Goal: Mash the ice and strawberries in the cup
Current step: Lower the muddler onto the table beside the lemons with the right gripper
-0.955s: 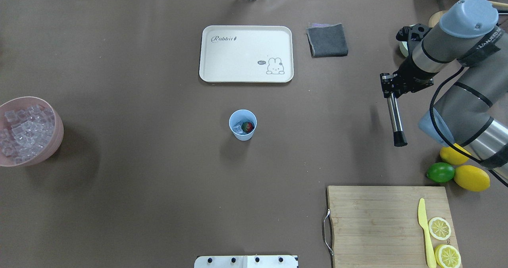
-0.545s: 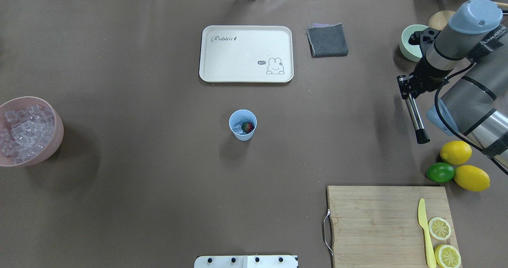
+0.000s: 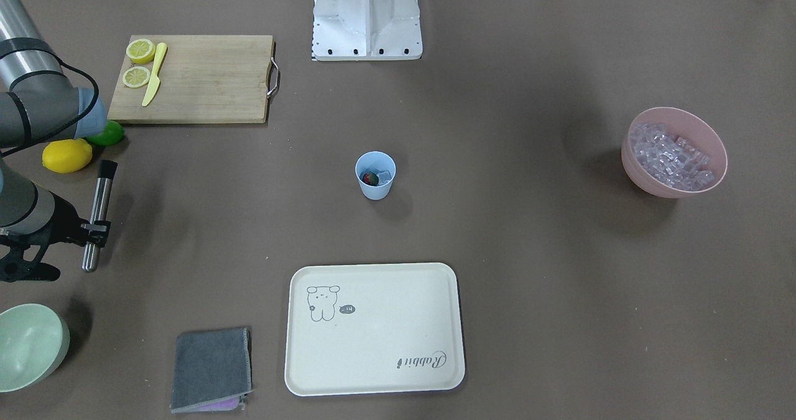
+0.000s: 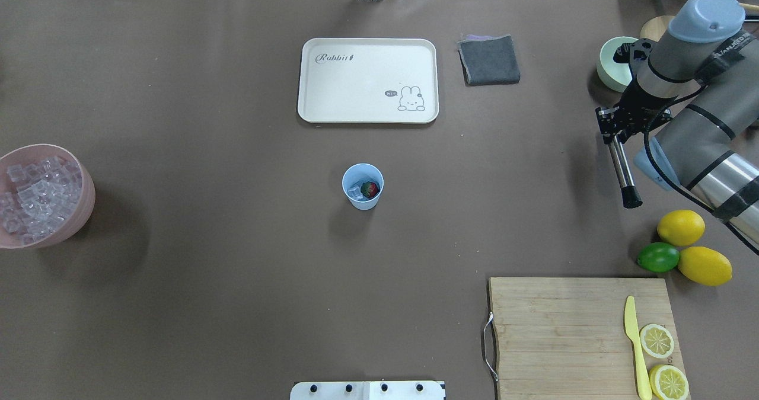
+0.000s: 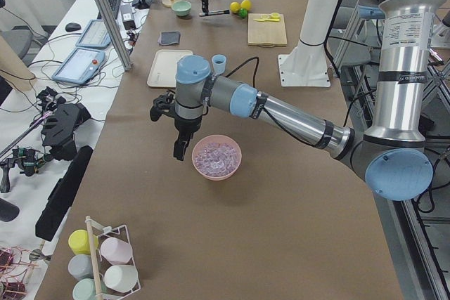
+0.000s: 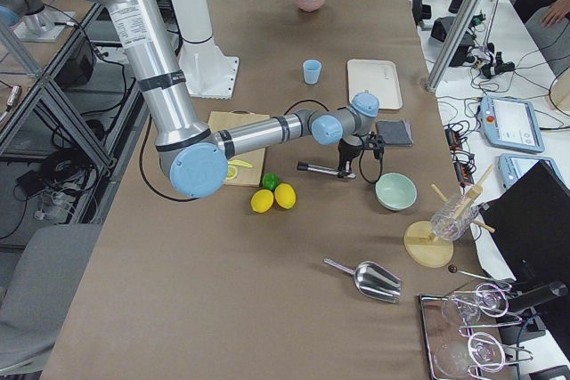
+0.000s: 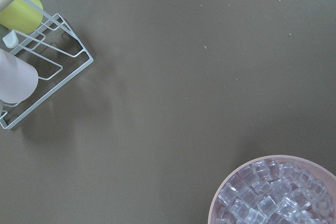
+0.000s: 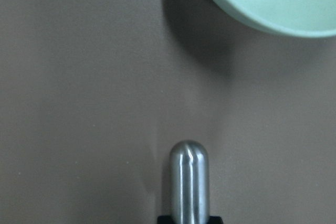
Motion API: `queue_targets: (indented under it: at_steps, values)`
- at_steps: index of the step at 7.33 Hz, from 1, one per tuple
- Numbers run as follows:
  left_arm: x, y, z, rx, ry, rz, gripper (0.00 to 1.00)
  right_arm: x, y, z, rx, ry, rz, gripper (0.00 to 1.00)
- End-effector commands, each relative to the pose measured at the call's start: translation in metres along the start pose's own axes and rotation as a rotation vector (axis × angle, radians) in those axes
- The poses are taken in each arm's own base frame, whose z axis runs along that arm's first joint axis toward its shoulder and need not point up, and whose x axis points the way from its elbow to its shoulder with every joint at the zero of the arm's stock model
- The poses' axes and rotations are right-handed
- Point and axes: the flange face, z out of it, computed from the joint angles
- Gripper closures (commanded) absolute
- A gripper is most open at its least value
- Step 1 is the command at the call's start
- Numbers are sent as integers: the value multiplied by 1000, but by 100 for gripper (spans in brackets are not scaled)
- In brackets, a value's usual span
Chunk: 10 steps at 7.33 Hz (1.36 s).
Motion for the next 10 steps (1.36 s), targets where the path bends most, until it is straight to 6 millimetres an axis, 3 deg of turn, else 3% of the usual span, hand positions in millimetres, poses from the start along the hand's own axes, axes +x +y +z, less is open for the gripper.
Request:
queue_targets:
  at_steps: [1,3,4,5,6,8,9,10]
  values:
    - [2,-1,-3,6,-2,0,2,3,-2,7,-12,6,6,100]
    - [5,-5,-5,12,-1,-13,2,5,-2,12,-14,8,6,98]
    - [5,-5,-4,11,-1,-12,2,9,-1,15,-2,-1,-5,75]
    - [7,-5,-7,17,-6,-10,2,11,-2,18,10,-11,-17,22]
    - [7,-6,-7,18,-6,-9,2,11,-1,18,19,-17,-22,0]
    - [7,-6,-7,16,-6,-11,2,0,-5,3,43,-37,-39,0]
    - [7,-13,-6,11,-4,-14,2,2,-6,-37,89,-66,-33,0]
    - [2,-21,2,-12,3,-23,2,26,-11,-92,100,-117,20,0]
